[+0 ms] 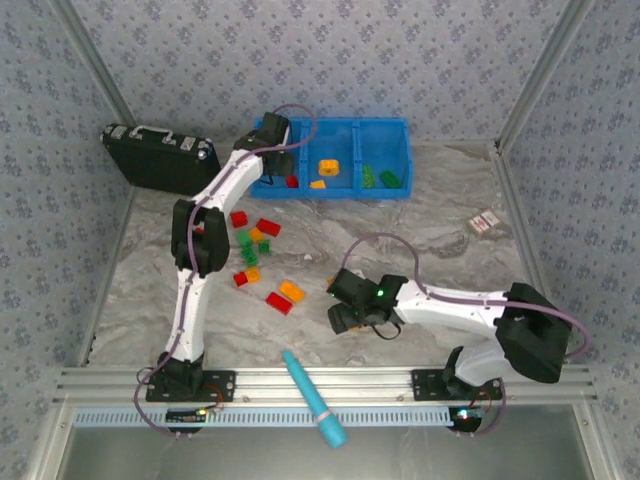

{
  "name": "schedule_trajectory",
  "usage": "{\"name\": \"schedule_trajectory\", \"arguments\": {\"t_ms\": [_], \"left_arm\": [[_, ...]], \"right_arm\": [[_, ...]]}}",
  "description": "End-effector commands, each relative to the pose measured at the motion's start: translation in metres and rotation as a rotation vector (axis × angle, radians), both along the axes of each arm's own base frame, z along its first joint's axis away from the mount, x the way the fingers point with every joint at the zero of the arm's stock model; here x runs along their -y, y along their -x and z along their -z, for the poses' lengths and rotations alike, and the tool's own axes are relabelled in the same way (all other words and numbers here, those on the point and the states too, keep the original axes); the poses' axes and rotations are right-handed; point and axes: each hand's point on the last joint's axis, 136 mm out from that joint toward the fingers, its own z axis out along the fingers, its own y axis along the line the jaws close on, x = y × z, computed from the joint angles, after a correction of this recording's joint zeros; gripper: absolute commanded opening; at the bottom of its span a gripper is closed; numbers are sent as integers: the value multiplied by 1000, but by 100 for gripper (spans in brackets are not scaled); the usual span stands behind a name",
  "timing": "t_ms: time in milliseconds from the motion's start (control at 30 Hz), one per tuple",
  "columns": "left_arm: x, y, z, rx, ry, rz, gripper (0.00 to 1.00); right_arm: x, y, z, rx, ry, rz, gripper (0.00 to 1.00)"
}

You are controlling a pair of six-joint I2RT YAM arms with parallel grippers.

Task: Sort the legos into containers by color
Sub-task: Place the lego in the container, then pick up the lego from the bottom-center of the table.

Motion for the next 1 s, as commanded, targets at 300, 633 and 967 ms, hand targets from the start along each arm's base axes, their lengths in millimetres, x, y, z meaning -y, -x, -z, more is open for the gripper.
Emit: {"name": "schedule_trajectory", "arguments": {"t_ms": [300,633,967], "left_arm": [[-2,20,-101,135,52,42,62],[-20,100,-177,220,136,37,68],[-80,229,-176,197,62,60,75]], "right_arm": [[23,10,11,-29,130,35,76],[17,2,24,-43,154,12,45],[12,-26,-13,-50,70,-53,37]]}}
